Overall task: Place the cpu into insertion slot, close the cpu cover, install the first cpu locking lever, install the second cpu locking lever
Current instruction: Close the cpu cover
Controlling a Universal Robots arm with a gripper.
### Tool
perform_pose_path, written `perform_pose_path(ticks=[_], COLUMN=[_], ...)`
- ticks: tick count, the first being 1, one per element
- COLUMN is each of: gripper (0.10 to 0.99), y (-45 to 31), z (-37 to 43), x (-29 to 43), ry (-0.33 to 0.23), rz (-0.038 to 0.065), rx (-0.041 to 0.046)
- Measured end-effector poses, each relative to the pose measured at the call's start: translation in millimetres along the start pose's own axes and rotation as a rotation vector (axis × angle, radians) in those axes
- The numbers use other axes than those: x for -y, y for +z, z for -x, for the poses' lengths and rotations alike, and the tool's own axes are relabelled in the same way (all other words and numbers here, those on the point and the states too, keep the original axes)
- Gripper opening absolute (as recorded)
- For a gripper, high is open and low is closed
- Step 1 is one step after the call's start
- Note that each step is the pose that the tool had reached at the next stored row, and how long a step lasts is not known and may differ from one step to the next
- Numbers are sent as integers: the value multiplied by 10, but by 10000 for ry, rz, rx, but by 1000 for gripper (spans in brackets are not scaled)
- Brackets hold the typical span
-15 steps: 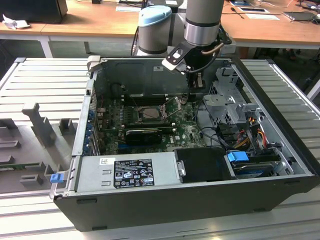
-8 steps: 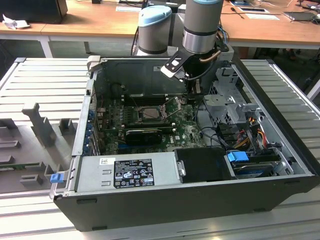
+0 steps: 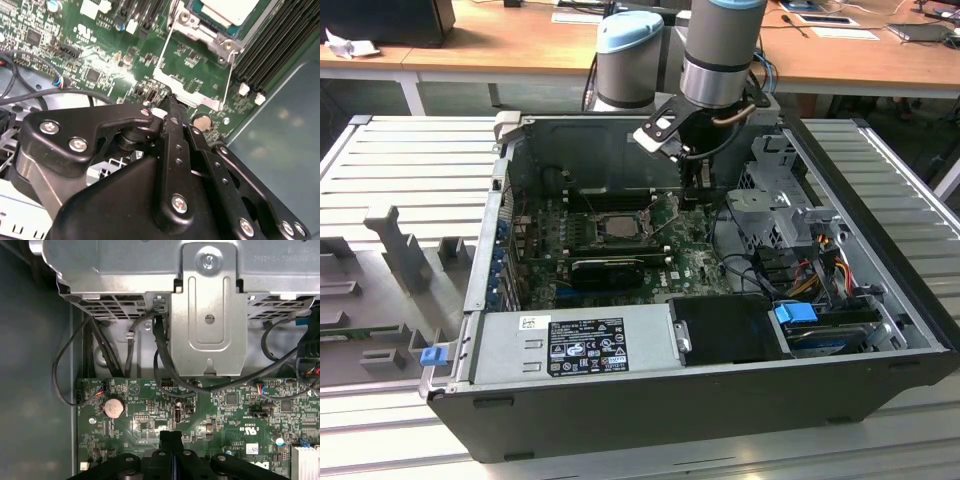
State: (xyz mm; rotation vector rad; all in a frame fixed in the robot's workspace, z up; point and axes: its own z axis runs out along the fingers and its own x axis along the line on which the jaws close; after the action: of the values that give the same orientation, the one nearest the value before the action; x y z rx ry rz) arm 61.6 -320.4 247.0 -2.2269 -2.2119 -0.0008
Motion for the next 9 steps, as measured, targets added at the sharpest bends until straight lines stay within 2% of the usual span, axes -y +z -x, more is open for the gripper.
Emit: perform_pose_path(ticks=[5,9], gripper=[106,106], y=[0,0], z=[1,1], x=[65,76], ry=[-1,-2], rz=[-7,-6], rx=[0,-1])
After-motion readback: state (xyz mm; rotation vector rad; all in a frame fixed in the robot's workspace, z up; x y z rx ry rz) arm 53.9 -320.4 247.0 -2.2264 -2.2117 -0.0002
